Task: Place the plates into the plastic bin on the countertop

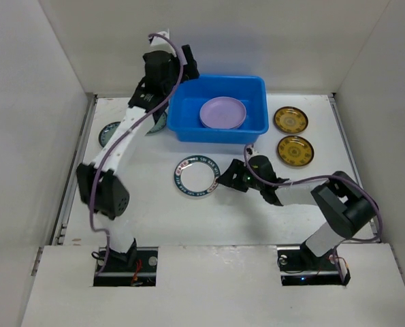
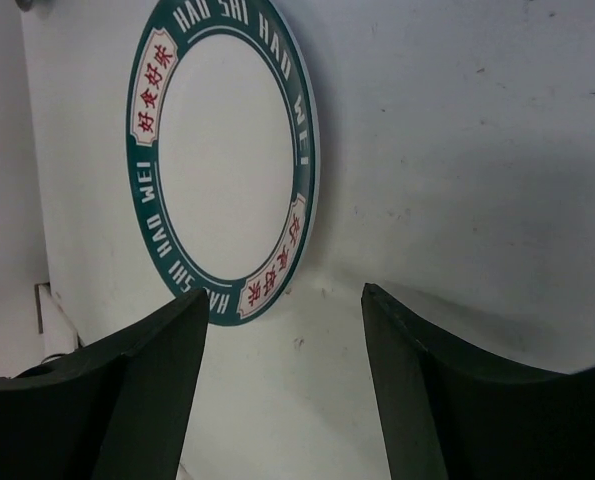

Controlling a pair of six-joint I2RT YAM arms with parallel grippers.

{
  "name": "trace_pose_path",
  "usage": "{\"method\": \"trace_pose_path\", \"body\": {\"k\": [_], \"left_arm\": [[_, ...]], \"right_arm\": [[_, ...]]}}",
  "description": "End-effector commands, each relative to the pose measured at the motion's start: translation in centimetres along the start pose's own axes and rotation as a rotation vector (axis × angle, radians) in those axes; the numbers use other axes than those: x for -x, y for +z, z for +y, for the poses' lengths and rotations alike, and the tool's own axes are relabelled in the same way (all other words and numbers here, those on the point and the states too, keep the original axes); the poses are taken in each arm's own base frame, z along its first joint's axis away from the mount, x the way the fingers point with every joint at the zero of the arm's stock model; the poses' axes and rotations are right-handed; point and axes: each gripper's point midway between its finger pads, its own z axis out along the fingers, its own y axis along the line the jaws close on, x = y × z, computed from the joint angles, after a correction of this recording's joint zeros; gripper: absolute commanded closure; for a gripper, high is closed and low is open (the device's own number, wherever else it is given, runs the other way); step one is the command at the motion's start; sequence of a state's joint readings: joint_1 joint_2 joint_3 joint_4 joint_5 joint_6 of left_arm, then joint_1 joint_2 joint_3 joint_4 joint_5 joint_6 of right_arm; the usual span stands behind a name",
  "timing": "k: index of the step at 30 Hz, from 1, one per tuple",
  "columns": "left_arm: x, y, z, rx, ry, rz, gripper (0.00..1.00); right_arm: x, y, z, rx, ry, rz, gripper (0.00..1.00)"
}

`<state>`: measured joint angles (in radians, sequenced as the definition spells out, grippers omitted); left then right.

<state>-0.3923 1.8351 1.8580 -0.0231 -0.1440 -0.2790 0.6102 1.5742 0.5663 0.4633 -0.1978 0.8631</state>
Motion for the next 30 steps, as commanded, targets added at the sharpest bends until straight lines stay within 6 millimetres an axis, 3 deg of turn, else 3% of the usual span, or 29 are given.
{"method": "trace_pose_path", "body": {"k": [1, 11, 16, 21, 26, 30], "left_arm": [[0.5, -4.7, 2.6, 0.113, 0.069, 0.019, 0.00], [-7.6, -14.8, 6.4, 0.237, 0.114, 0.102, 0.00], [-10.2, -19.6, 8.5, 0.303, 0.106, 0.091, 0.00], [-10.7, -23.2, 10.8, 0.357, 0.074, 0.065, 0.00], [-11.5, -25.4, 13.1, 0.424, 0.073, 0.091, 0.00], [-12.0, -26.7, 14.9, 0.475, 0.049, 0.098, 0.00]], "right_arm": [[0.7, 0.9, 3.1, 0.168, -0.009, -0.037, 0.33], [-1.4, 3.3, 2.5, 0.268, 0.039, 0.000, 0.45], [-2.1, 4.5, 2.0, 0.309, 0.079, 0.007, 0.68], [-2.5, 4.9, 2.3, 0.340, 0.108, 0.026, 0.95], [-1.6, 2.9, 5.5, 0.396, 0.057, 0.037, 1.00], [0.5, -0.6, 9.6, 0.422, -0.025, 0.019, 1.00]]}}
